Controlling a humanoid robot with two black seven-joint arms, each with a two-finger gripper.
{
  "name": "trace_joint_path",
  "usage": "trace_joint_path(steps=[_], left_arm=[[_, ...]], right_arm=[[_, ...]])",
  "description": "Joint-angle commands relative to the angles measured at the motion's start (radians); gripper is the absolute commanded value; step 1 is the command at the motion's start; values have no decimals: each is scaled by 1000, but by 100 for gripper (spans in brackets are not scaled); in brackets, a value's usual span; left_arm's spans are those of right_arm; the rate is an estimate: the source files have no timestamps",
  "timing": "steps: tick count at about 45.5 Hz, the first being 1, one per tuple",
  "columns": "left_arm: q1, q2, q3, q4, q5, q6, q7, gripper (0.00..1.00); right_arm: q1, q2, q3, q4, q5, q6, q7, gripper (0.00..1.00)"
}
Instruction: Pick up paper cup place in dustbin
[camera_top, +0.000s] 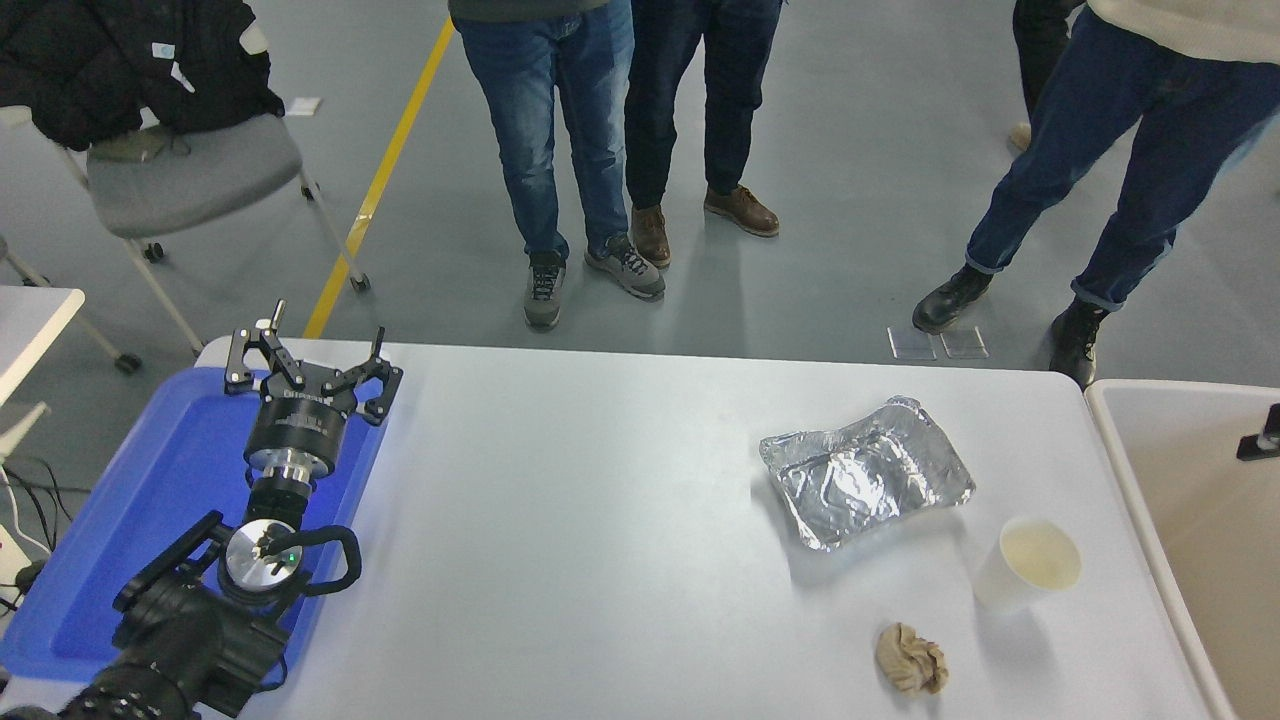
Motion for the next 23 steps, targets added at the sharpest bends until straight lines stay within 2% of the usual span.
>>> trace_joint_path(steps=[1, 4, 5, 6, 9, 12, 23], left_arm=[[0, 0, 0, 0, 0, 1, 0, 100], [2, 0, -1, 0, 0, 1, 0, 100], [2, 0, 0, 0, -2, 1, 0, 100], [2, 0, -1, 0, 0, 1, 0, 100], [2, 1, -1, 0, 0, 1, 0, 100], [2, 1, -1, 2, -2, 1, -1, 100], [2, 1, -1, 2, -2, 1, -1, 100]], right_arm=[[196, 110, -75, 22, -185, 209, -25, 100], [253, 109, -41, 40, -188, 215, -86, 100], [274, 109, -29, 46, -188, 215, -124, 100], [308, 107, -3, 58, -186, 215, -190, 100], [374, 92, 81, 92, -185, 215, -331, 100], [431, 61, 155, 143, -182, 215, -417, 100], [532, 60, 235, 235, -119, 215, -422, 100]])
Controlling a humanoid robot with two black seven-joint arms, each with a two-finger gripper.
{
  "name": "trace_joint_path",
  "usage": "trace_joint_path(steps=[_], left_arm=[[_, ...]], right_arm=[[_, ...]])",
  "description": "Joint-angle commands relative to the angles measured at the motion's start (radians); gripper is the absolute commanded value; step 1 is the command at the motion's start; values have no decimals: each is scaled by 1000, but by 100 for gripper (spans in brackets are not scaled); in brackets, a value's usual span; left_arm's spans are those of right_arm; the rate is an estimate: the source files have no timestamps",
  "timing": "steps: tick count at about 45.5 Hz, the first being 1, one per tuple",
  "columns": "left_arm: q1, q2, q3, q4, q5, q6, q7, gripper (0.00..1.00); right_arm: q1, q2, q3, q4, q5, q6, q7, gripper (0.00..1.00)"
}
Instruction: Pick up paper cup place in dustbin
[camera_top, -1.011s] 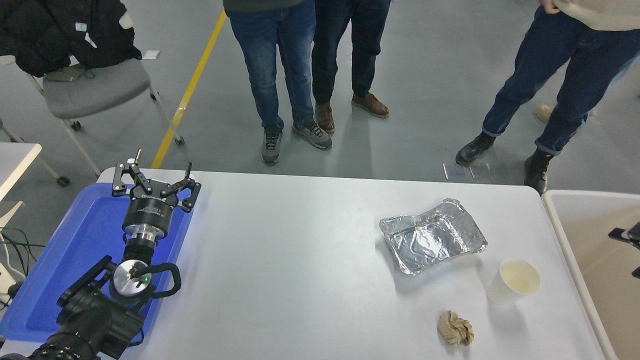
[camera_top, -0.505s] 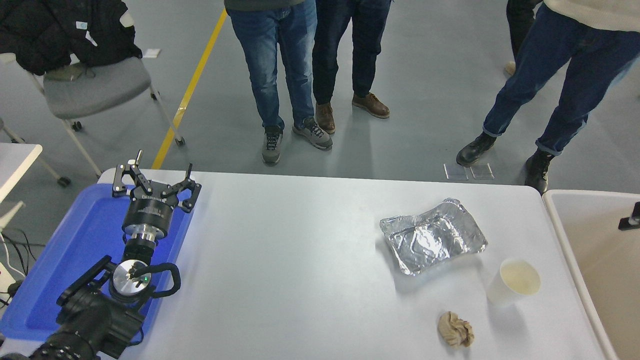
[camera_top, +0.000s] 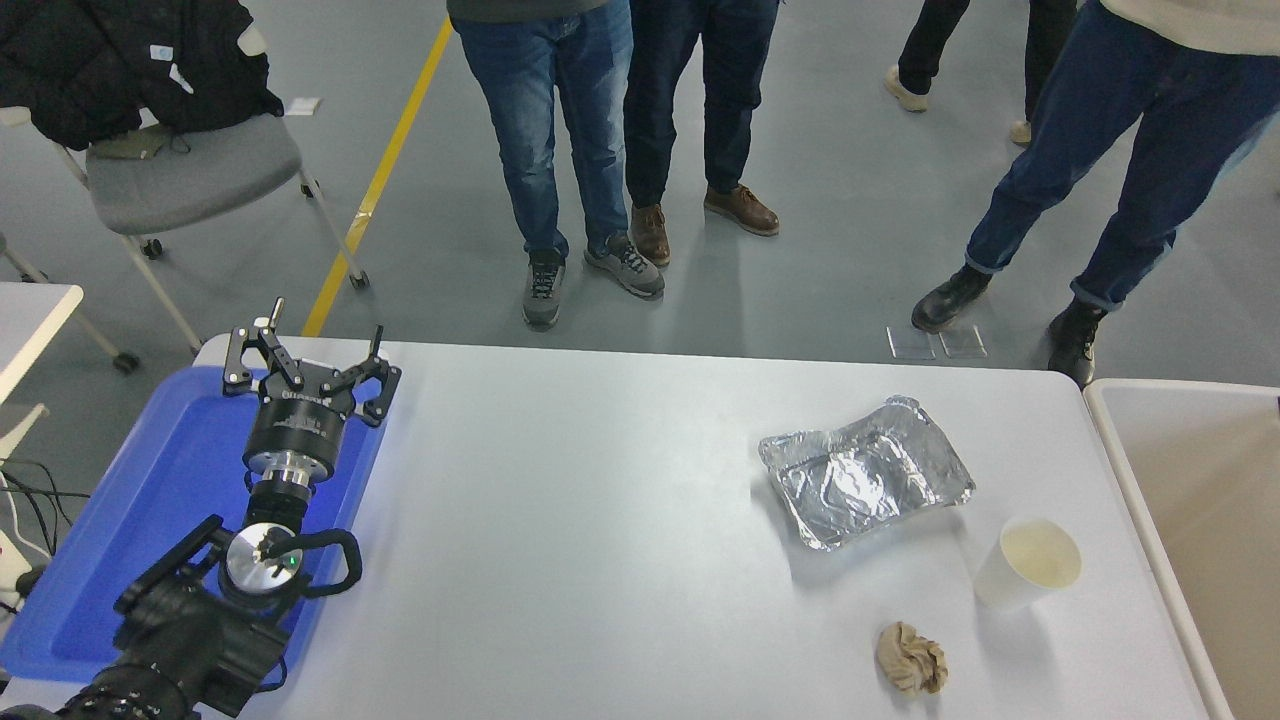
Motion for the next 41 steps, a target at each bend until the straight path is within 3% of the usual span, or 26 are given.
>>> trace_joint_path(steps=[1, 41], left_arm=[[0, 1, 0, 1, 0, 0, -1, 100], [-1, -1, 1, -1, 1, -2, 2, 100]], right_arm=[[115, 7, 95, 90, 34, 19, -87, 100], [92, 100, 140, 149, 22, 19, -99, 100]])
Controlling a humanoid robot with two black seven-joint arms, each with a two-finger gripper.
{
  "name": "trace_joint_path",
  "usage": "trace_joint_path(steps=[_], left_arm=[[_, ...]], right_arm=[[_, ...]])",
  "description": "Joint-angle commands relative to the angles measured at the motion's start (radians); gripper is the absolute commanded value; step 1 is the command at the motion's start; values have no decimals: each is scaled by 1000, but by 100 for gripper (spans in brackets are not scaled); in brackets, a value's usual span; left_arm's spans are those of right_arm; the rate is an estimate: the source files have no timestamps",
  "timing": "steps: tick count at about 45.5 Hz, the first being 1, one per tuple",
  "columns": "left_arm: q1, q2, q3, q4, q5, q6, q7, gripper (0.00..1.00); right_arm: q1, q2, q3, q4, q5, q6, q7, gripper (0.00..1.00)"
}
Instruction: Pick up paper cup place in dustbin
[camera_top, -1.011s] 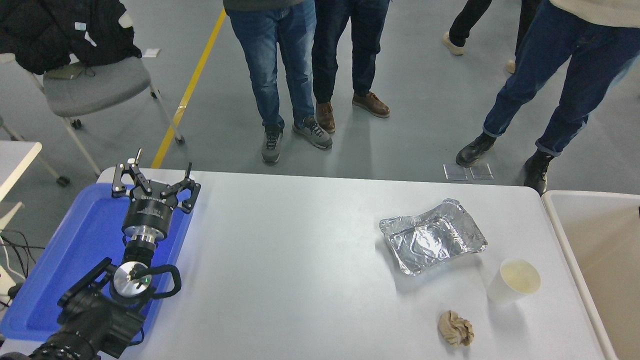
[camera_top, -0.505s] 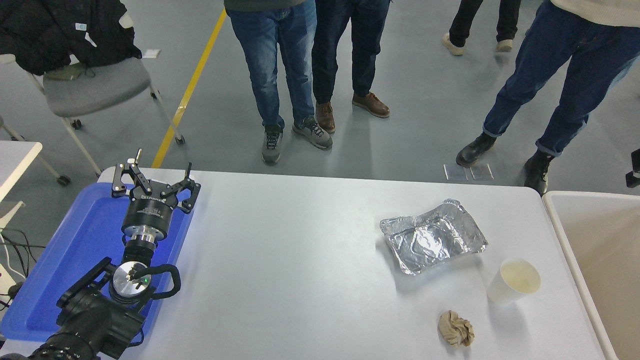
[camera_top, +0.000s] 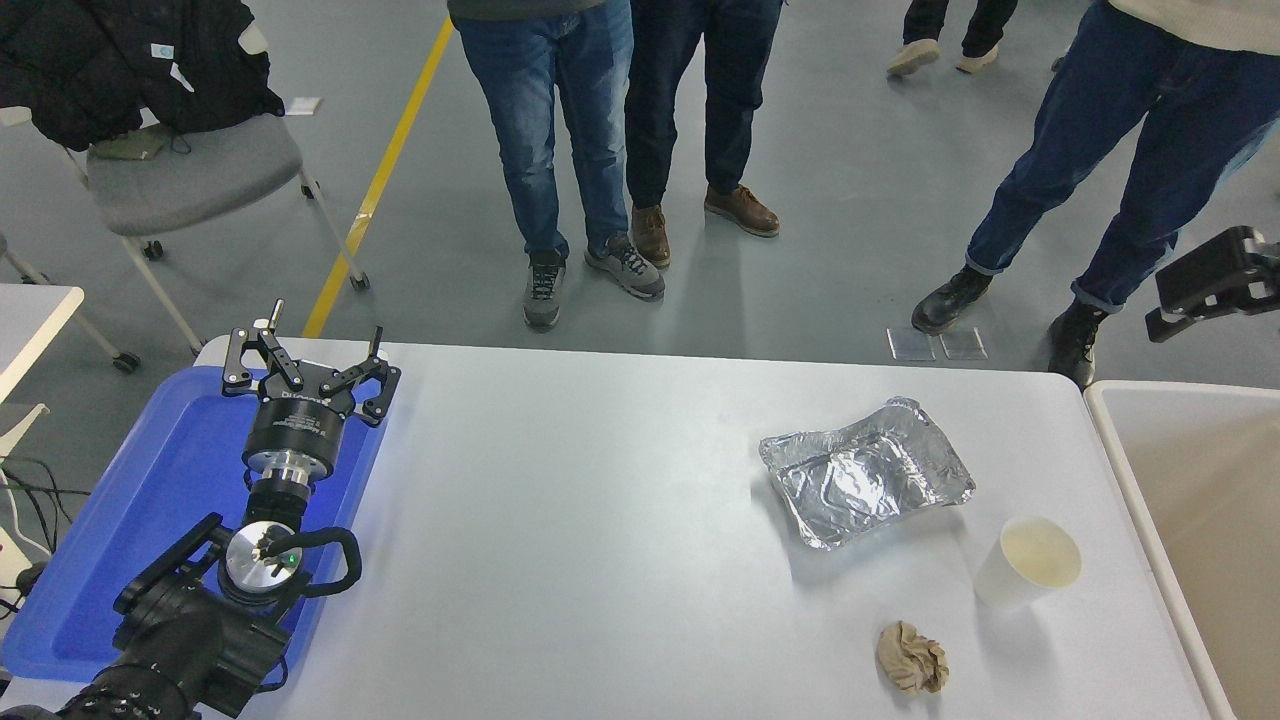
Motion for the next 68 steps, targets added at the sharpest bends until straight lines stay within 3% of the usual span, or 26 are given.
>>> trace_joint_path(steps=[1, 19, 44, 63, 68], left_arm=[[0, 0, 1, 0, 0, -1, 0, 100], [0, 0, 1, 0, 0, -1, 2, 100], [0, 0, 1, 0, 0, -1, 0, 100], [0, 0, -1, 0, 0, -1, 0, 100], [0, 0, 1, 0, 0, -1, 2, 100]], right_arm=[[-7, 11, 5, 11, -5, 0, -11, 100], [-17, -5, 8, 4, 47, 0, -9, 100], [-369, -20, 126, -17, 47, 0, -9, 100], [-666, -3, 229, -49, 27, -473, -9, 99], [-743, 18, 250, -80, 27, -527, -8, 98]])
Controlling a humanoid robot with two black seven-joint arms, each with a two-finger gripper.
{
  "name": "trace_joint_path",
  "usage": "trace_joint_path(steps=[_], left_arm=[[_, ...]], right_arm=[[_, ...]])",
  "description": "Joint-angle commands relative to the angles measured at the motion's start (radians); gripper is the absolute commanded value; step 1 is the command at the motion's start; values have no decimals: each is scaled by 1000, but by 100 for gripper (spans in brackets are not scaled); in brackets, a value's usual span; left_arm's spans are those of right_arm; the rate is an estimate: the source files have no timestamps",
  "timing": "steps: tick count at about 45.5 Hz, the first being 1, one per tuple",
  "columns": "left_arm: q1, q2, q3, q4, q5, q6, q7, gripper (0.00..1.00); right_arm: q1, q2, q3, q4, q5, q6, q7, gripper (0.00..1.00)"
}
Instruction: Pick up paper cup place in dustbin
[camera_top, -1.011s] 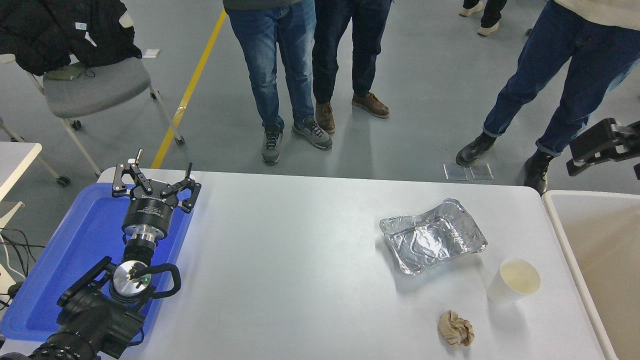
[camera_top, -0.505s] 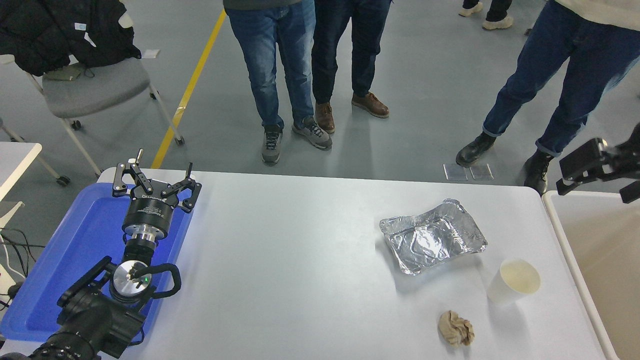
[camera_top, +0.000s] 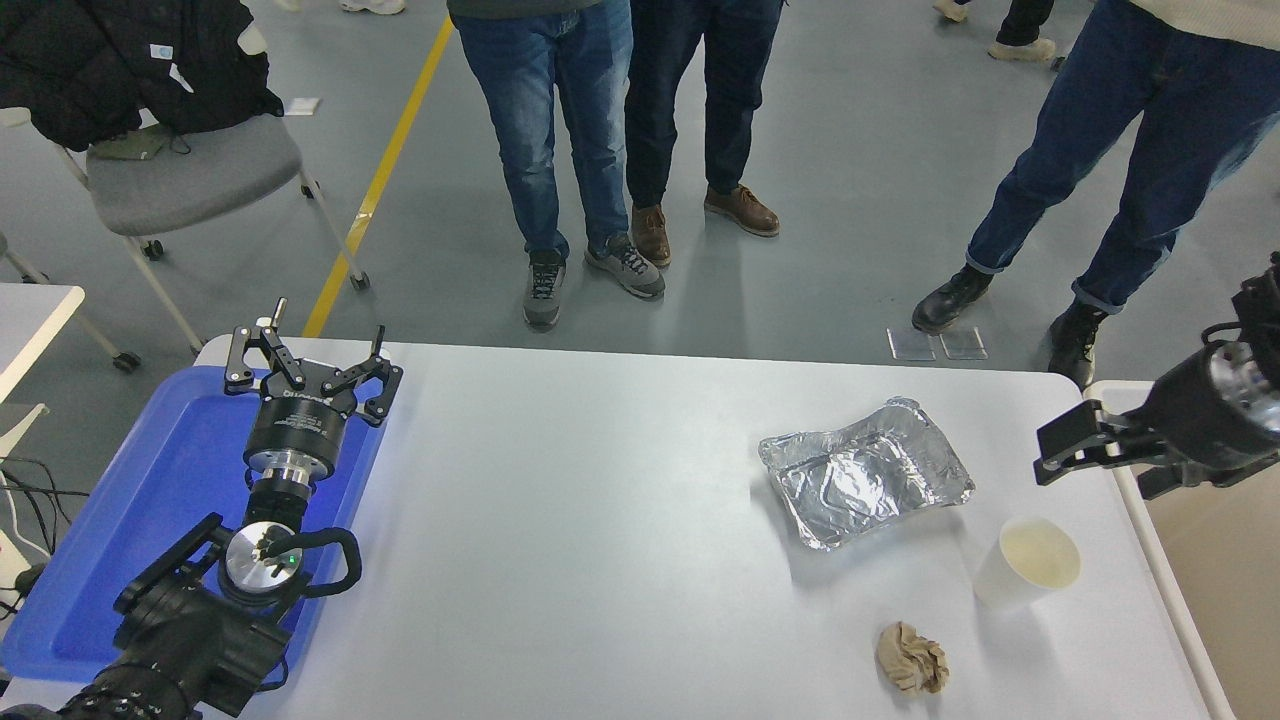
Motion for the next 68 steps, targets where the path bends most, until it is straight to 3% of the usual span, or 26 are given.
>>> trace_joint_path(steps=[1, 46, 56, 61, 63, 64, 66, 68], left_arm=[[0, 0, 0, 0, 0, 0, -1, 100], [0, 0, -1, 0, 0, 0, -1, 100], [0, 0, 0, 0, 0, 0, -1, 100], [0, 0, -1, 0, 0, 0, -1, 100], [0, 0, -1, 0, 0, 0, -1, 100], [0, 0, 0, 0, 0, 0, -1, 100], [0, 0, -1, 0, 0, 0, -1, 100], [0, 0, 0, 0, 0, 0, -1, 100]], right_arm=[[-191, 32, 55, -49, -4, -194, 0, 98], [-512, 71, 122, -302, -21, -222, 0, 97], [-532, 71, 134, -307, -18, -223, 0, 77], [-527, 69, 137, -307, -1, -222, 0, 47], [-523, 66, 139, -304, 5, -217, 0, 30], [-521, 63, 142, -305, 11, -214, 0, 15], [-520, 62, 142, -302, 18, -208, 0, 0], [-518, 62, 142, -300, 26, -206, 0, 0]])
